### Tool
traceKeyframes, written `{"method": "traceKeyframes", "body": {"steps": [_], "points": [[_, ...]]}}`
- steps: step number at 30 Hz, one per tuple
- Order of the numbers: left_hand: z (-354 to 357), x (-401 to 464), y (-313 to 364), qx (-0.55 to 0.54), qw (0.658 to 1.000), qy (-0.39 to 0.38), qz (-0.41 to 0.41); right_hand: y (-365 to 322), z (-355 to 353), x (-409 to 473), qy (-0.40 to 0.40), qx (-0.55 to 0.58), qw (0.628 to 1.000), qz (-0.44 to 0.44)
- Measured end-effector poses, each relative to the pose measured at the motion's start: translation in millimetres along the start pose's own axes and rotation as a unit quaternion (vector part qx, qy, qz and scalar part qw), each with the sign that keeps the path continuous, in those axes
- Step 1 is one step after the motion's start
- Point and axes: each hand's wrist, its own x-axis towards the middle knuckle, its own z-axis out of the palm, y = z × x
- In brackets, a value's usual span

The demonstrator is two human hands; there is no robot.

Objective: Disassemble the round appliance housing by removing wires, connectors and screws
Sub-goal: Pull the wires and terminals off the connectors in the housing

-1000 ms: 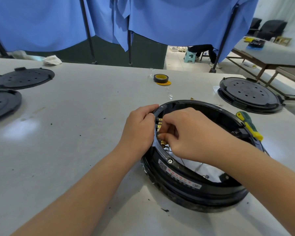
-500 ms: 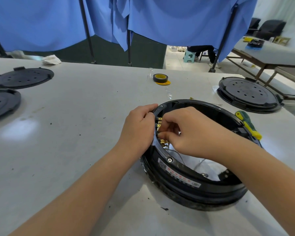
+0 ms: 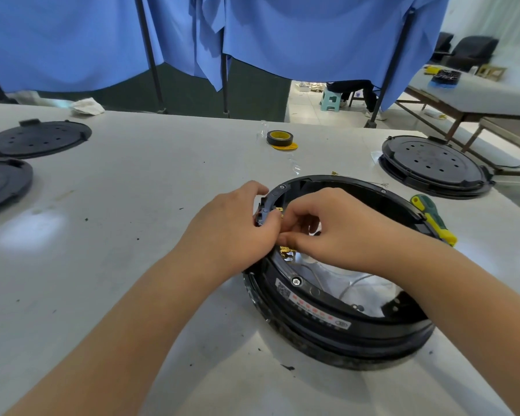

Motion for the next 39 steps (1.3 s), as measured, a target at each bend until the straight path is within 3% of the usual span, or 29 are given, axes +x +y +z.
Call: {"method": "traceKeyframes", "body": {"steps": [4, 10, 15, 21, 29, 39], "points": [[-0.8, -0.8, 2.8, -0.009, 1.0, -0.003, 0.02, 0.2, -4.7, 1.4, -0.03, 0.026, 0.999, 0.013], [-5.1, -1.0, 4.3, -0.002, 0.998, -0.01, 0.063, -1.4, -3.2, 2.0, -0.022, -0.031, 0.999, 0.004], [-5.4, -1.4, 4.7, 0.002, 0.997, -0.042, 0.07, -1.7, -5.1, 4.1, -0.035, -0.041, 0.999, 0.0], [-1.5, -0.9, 4.3, 0.013, 0.997, 0.003, 0.075, 2.5, 3.0, 3.0, -0.005, -0.037, 0.999, 0.028], [-3.1, -1.3, 4.1, 0.001, 0.997, -0.019, 0.075, -0.4, -6.1, 4.0, -0.04, -0.045, 0.998, -0.017], [-3.1, -1.7, 5.9, 0.002, 0.997, -0.015, 0.072, 0.5, -1.7, 2.1, -0.025, -0.051, 0.998, 0.006]]}}
